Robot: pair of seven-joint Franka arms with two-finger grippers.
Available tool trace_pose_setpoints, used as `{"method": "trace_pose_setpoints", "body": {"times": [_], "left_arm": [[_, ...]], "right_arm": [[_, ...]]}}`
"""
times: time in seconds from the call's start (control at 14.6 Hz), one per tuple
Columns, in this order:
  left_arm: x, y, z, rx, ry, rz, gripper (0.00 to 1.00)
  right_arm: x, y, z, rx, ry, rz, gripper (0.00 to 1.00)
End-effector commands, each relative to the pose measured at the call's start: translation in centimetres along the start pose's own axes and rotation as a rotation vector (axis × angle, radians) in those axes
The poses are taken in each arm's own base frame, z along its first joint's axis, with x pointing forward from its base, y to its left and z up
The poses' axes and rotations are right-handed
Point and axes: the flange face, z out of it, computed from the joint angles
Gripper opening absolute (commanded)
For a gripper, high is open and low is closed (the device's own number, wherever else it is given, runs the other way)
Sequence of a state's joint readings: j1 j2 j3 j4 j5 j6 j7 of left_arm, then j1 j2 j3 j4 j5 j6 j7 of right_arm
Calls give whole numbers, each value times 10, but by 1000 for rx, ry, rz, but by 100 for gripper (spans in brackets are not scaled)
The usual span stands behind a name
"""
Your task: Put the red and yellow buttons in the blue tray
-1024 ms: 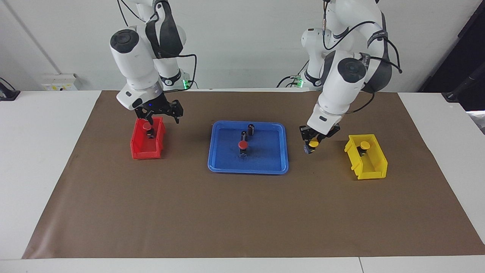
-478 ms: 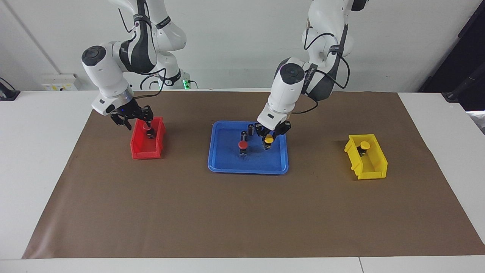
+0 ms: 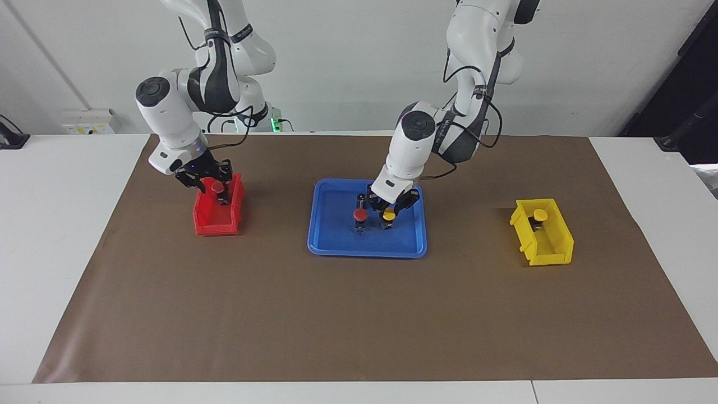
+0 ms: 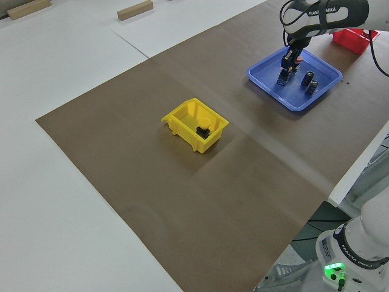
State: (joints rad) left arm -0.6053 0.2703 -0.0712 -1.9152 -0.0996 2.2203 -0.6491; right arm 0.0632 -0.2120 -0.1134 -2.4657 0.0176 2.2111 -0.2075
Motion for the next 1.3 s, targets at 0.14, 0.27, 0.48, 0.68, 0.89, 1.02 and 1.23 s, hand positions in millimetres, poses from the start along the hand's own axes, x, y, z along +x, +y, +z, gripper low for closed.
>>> {"method": "trace_pose_setpoints", "body": {"times": [0.14,0.27,0.48,0.68,0.89,1.02,1.23], "left_arm": [[1,4,-2,-6,0,-20,85],[2,5,-16,8,-22,-20,90],[19,-25,-41,52,-33,-54,95],[56,-93,-76,111,-3,-91,100],[89,-180,-100,117,-18,-110,100],[104,-225,-107,164,4,-84,100],[119,-310,-109,162,-20,43,100]], "right_arm": [[-9,-1,12,-3,21,-28,66],[-13,2,15,-1,14,-26,66],[-17,0,20,2,5,-29,65],[-20,3,23,4,-1,-35,64],[-21,3,24,5,-3,-34,63],[-24,6,26,6,-9,-28,62],[-28,8,27,8,-10,-22,58]]}}
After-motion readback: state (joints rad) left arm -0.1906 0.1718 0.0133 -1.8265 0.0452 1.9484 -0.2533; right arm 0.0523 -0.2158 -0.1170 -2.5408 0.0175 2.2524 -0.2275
